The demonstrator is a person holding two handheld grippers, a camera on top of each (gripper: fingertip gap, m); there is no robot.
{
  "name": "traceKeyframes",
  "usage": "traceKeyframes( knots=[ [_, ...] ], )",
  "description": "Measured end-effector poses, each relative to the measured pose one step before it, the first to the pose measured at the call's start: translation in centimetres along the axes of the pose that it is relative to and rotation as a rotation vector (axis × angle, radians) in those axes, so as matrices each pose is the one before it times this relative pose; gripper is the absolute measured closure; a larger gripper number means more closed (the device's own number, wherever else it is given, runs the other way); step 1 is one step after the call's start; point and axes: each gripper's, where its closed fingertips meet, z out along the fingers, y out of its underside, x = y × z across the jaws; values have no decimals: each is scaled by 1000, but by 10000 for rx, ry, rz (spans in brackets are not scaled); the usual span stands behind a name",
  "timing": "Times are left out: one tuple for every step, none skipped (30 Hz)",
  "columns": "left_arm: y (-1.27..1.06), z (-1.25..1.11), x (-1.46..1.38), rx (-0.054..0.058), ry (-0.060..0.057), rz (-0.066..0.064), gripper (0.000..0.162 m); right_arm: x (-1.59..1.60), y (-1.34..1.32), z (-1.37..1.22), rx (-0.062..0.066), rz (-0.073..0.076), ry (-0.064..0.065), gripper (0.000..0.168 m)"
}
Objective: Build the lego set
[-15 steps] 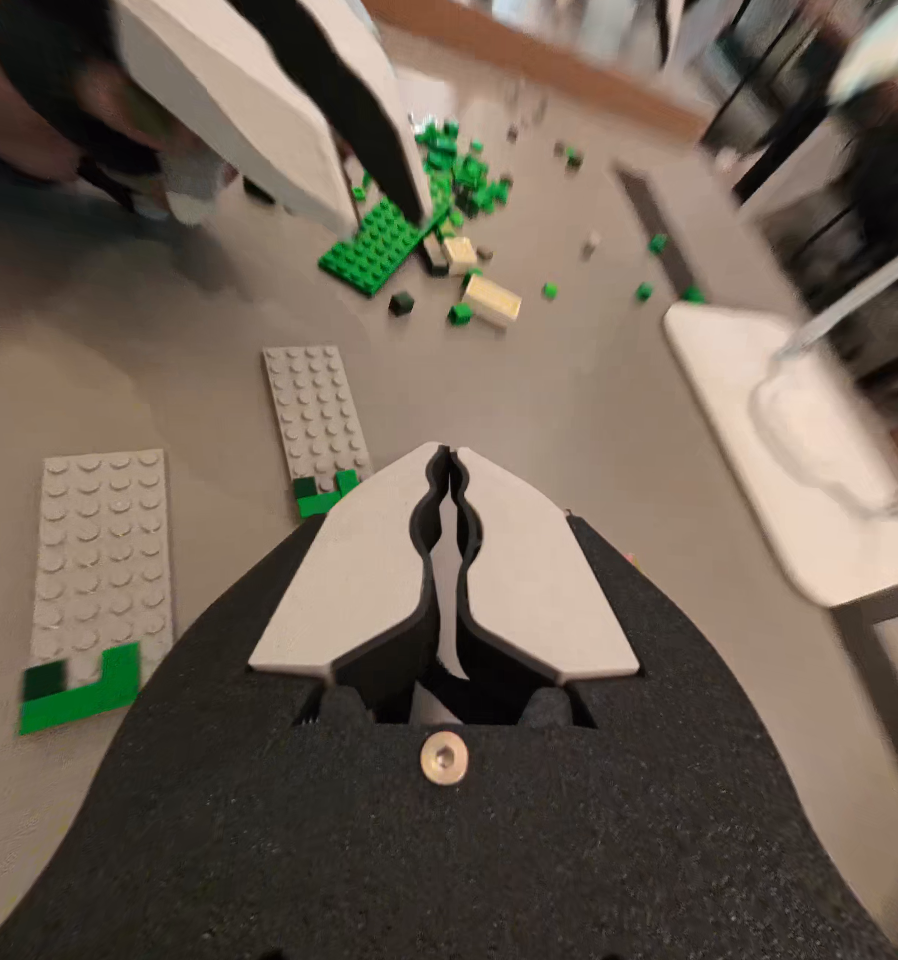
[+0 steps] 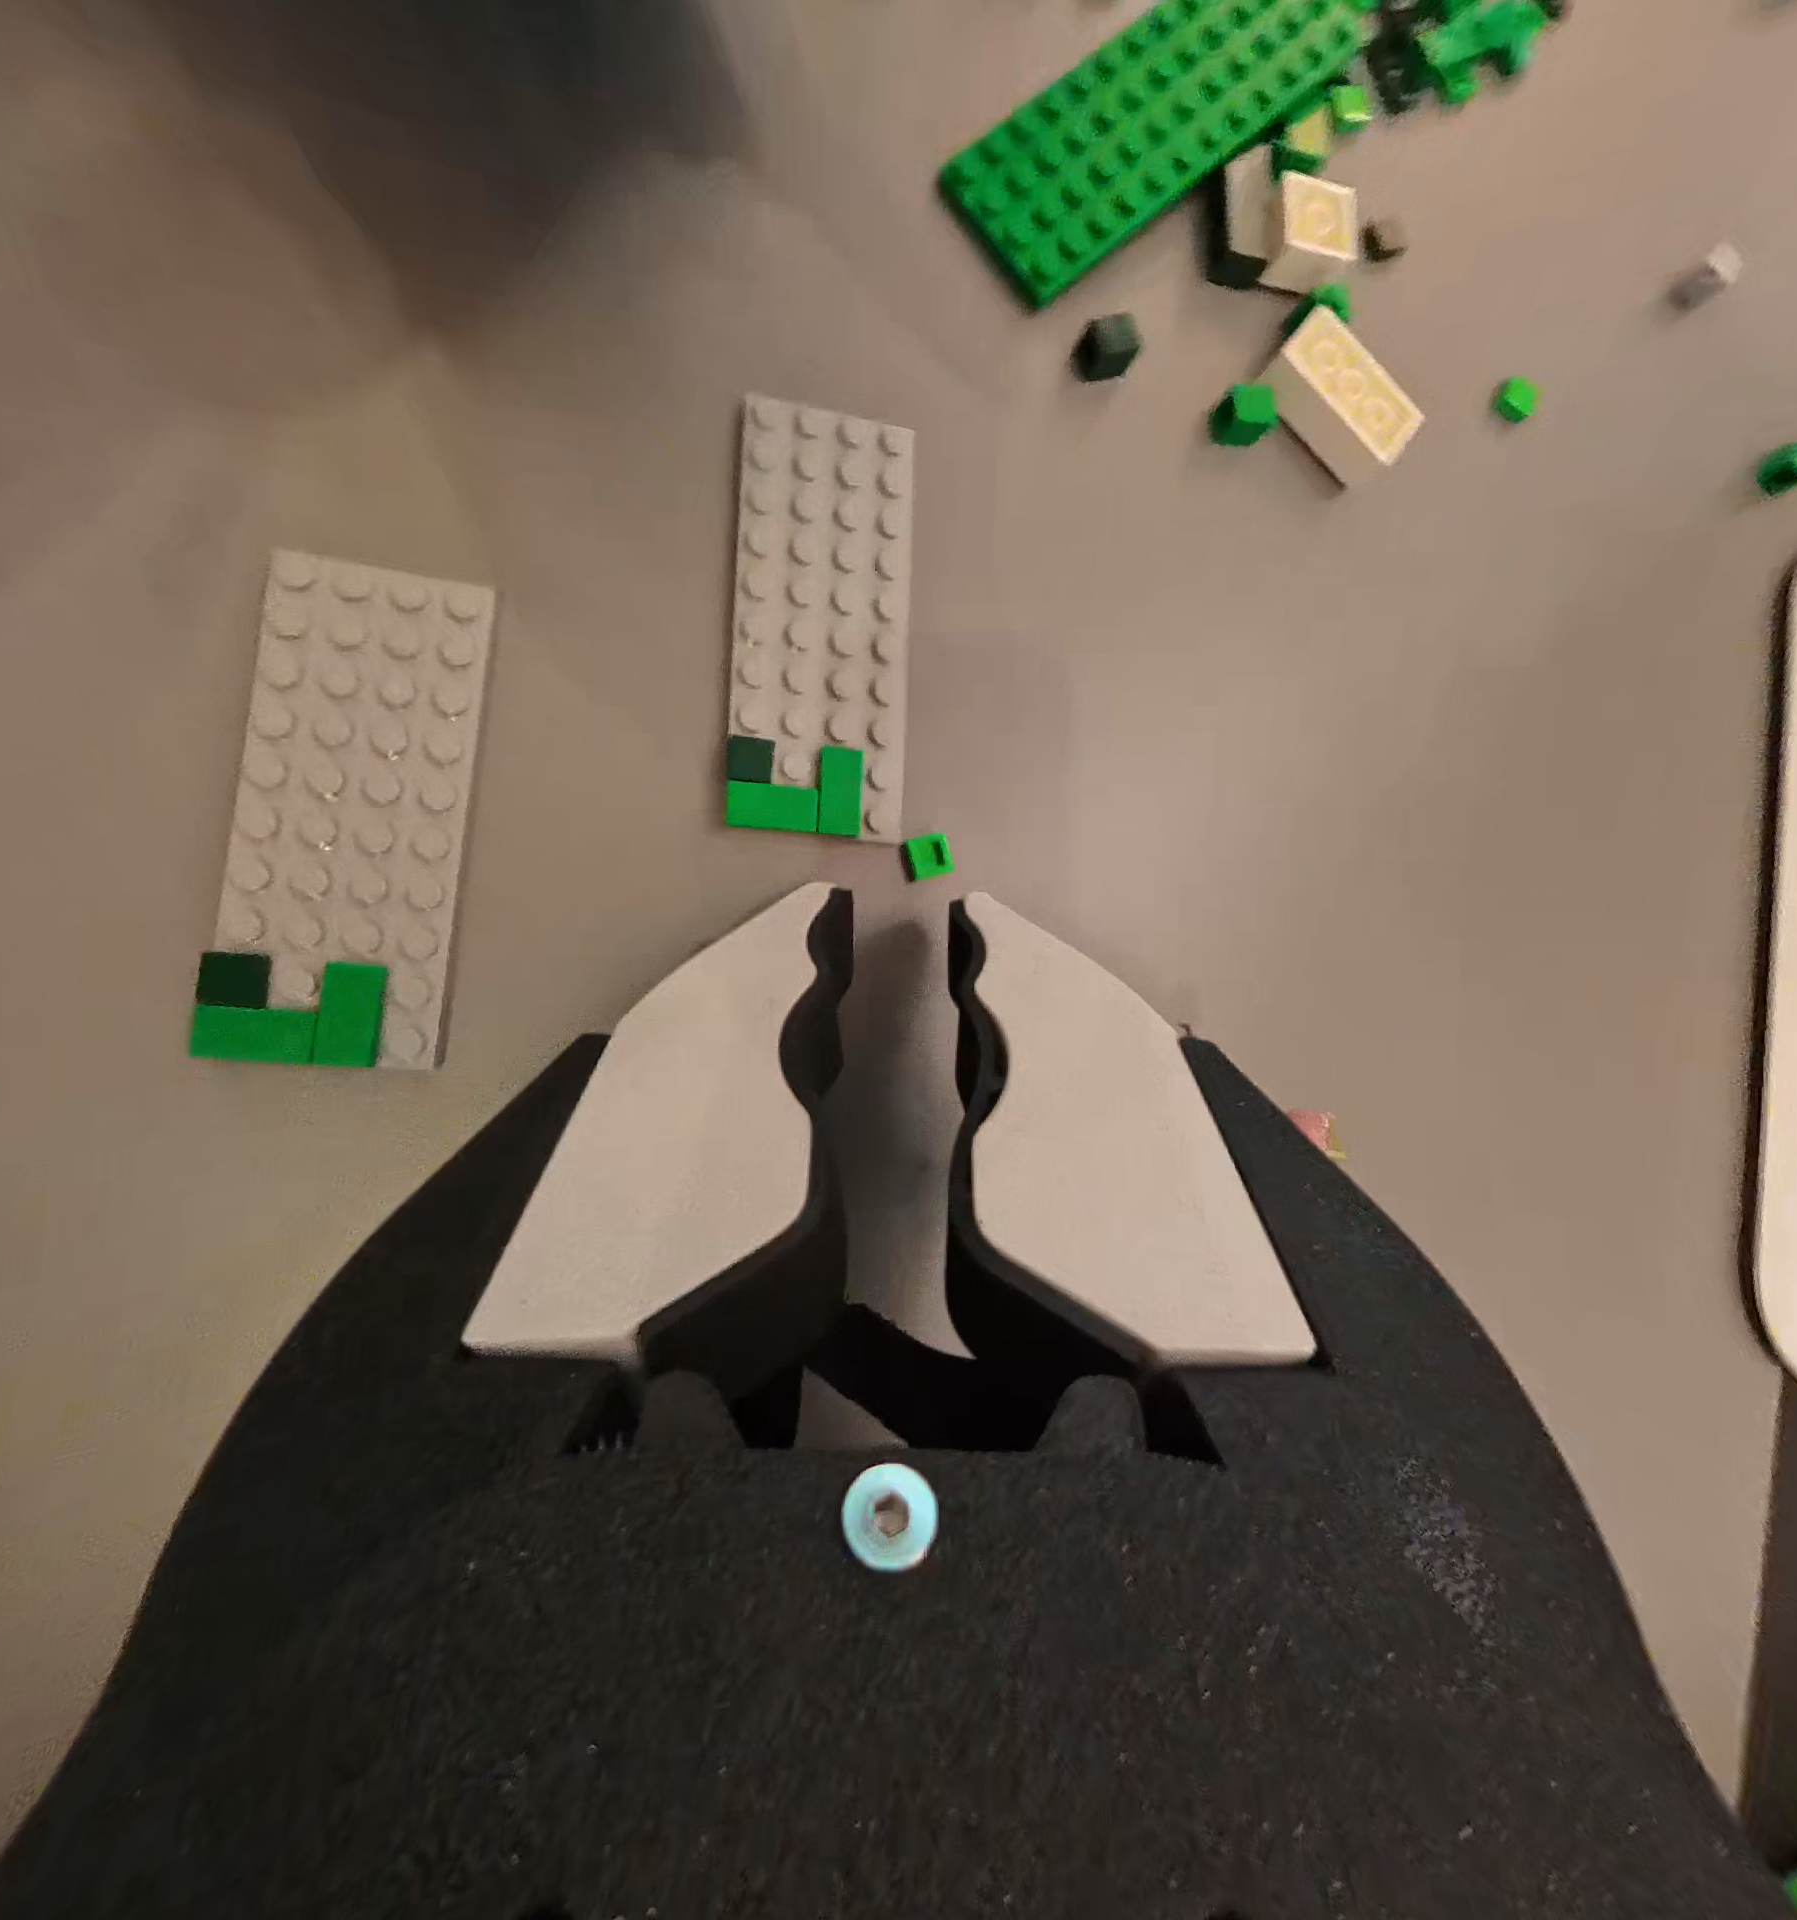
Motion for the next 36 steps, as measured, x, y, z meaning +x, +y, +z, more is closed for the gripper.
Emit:
traceKeyframes(
  knots=[
    [262, 8, -120, -133, -17, 34, 149, -95, -137, 201, -136, -224, -379, 151],
    [221, 25, -67, -101, -2, 17, 149, -102, -14, 247, -222, -115, -474, 150],
    [155, 42, 17, -82, 59, -20, 149, -1, 14, 250, -222, -117, -413, 150],
    [96, 39, 129, -67, 121, -35, 149, 106, -97, 156, -109, -135, -301, 150],
    [100, 16, 103, -78, 105, -30, 149, 164, 15, 76, -175, -98, -224, 150],
    [87, -29, -34, -79, 10, -12, 149, 166, 37, 16, -165, -90, -159, 150],
    [40, -68, -60, -42, -12, 13, 149, 54, 19, 33, -123, -131, -157, 151],
    [16, -68, -40, -23, 10, 3, 149, -114, 11, 52, -74, -74, -233, 156],
    [21, -57, -37, -20, 13, -5, 149, -35, -24, 98, -28, 37, -148, 165],
    [7, -36, 49, -2, 75, -3, 149, 122, -71, 42, 65, 21, -4, 168],
    [44, 1, 156, -12, 143, 11, 148, 18, -10, -4, 70, 36, -48, 168],
    [154, 63, 257, -95, 200, 60, 148, 5, 3, 0, 70, 108, -32, 168],
    [210, 115, 338, -175, 262, 187, 148, 43, 32, -23, 78, 78, 38, 168],
    [239, 145, 372, -237, 262, 443, 146, 83, 70, -75, 60, 31, 108, 168],
    [289, 206, 186, -317, 111, 610, 146, 109, -52, -150, 147, 33, 135, 168],
    [348, 281, 113, -381, 69, 693, 146, 24, -127, -189, 192, 71, 49, 168],
    [480, 363, 81, -481, 80, 704, 147, 116, -50, -181, 107, 112, 100, 168],
    [486, 393, -163, -510, -54, 618, 147, 221, 68, -124, 6, 67, 193, 168],
    [295, 339, -310, -347, -135, 501, 147, 84, 16, -69, 8, -98, 135, 163],
    [26, 225, -189, -110, -35, 319, 148, -77, 6, -2, 9, -259, 24, 160],
    [-195, 151, -12, 92, 123, 83, 148, -135, 13, 54, -26, -394, -55, 158],
    [-253, 77, 67, 175, 219, -98, 148, -49, -51, 83, -4, -460, -72, 156],
    [-245, 1, 74, 202, 230, -156, 148, -36, -48, 97, -22, -391, -185, 156],
    [-185, -65, 15, 184, 173, -182, 147, -58, -153, 148, 61, -264, -293, 156],
    [-141, -116, 74, 161, 175, -165, 147, -56, -253, 164, 165, -134, -333, 156],
    [-116, -153, 78, 128, 139, -107, 147, -67, -235, 191, 164, -39, -342, 156],
    [-58, -161, -19, 72, 42, -48, 147, -48, -118, 198, 82, -35, -303, 157],
    [-6, -152, -2, 34, 27, 33, 146, 92, -158, 125, 101, -55, -145, 158],
    [22, -141, 66, 14, 40, 115, 146, 182, 87, 124, -79, -74, -29, 162],
    [95, -96, 2, -28, -12, 145, 146, 46, -51, 60, 11, -4, -110, 162],
    [171, -35, -26, -65, -36, 156, 147, 17, -75, 24, 12, 171, -154, 162],
    [171, 26, 44, -71, -4, 174, 149, 45, -27, -2, 24, 231, -129, 162],
    [135, 101, 71, -62, 2, 171, 151, 156, -38, -94, 69, 131, 15, 162],
    [106, 151, 80, -65, -12, 159, 152, 212, -117, -205, 147, 31, 124, 163],
    [81, 183, 160, -83, 30, 172, 151, 189, -250, -312, 210, 58, 133, 162],
    [75, 205, 162, -112, 14, 235, 151, 72, -407, -383, 275, 101, 77, 163]
  ],
)
